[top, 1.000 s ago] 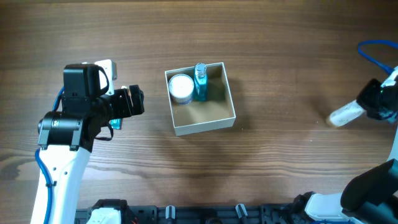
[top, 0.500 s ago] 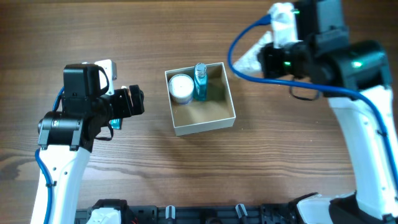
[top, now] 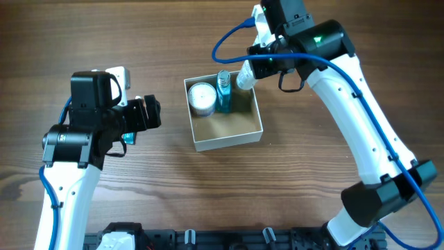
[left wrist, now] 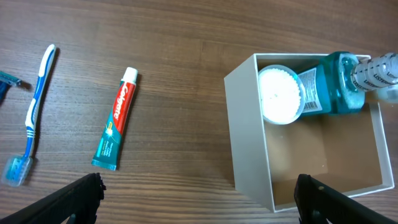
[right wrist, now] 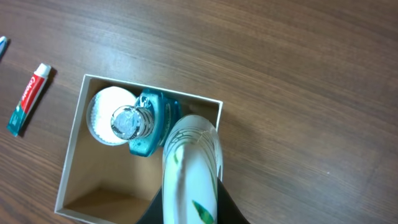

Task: Pack container
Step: 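Place the Pantene tube upright in the box with the right gripper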

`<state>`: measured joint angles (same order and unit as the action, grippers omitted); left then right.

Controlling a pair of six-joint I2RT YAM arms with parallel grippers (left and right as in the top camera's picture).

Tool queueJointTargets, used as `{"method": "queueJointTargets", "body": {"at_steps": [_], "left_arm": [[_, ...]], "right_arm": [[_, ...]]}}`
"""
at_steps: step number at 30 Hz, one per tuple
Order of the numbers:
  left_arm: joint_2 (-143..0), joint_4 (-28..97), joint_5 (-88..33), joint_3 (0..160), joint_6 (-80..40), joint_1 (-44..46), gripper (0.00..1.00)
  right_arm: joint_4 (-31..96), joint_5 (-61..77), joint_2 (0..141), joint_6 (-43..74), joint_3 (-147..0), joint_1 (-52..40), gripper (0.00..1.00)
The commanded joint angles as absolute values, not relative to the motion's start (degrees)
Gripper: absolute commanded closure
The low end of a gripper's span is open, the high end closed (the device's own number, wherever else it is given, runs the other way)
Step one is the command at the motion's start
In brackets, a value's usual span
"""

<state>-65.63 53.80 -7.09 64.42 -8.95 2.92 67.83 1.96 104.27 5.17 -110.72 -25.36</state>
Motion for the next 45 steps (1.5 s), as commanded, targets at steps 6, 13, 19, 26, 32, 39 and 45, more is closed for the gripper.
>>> {"method": "queueJointTargets", "body": {"at_steps": [6,13,19,26,32,39,45], "left_arm": [[-65.69,53.69,-6.55,65.17,-9.65,3.11,0.0],[-65.69,53.69,-6.55,65.17,-9.65,3.11,0.0],[-65.69,53.69,-6.55,65.17,-9.65,3.11,0.0],[-65.69,53.69,-6.55,65.17,-9.65,3.11,0.0],[-65.69,53.69,-6.55,65.17,-9.65,3.11,0.0],[-65.69,53.69,-6.55,65.17,-9.65,3.11,0.0],[-65.69,53.89,-6.55,65.17,-9.65,3.11,0.0]], "right_arm": [[64.88,3.03,111.26,6.15,-111.79,-25.89,0.96],[63.59,3.05,115.55,6.15,-111.61,-27.03,0.96],[63.26,3.05,116.18,6.13,-111.61,-28.45,0.67],[63.9,3.05,116.16,6.13,-111.61,-28.45,0.57],[63.66,3.01,107.02,1.58,-112.9,-28.42,0.54],[68.58,-5.39,94.19,14.5,-112.68,-18.72,0.5],[70.24,0.27,99.15,19.68,-96.6,-10.13,0.74]]}}
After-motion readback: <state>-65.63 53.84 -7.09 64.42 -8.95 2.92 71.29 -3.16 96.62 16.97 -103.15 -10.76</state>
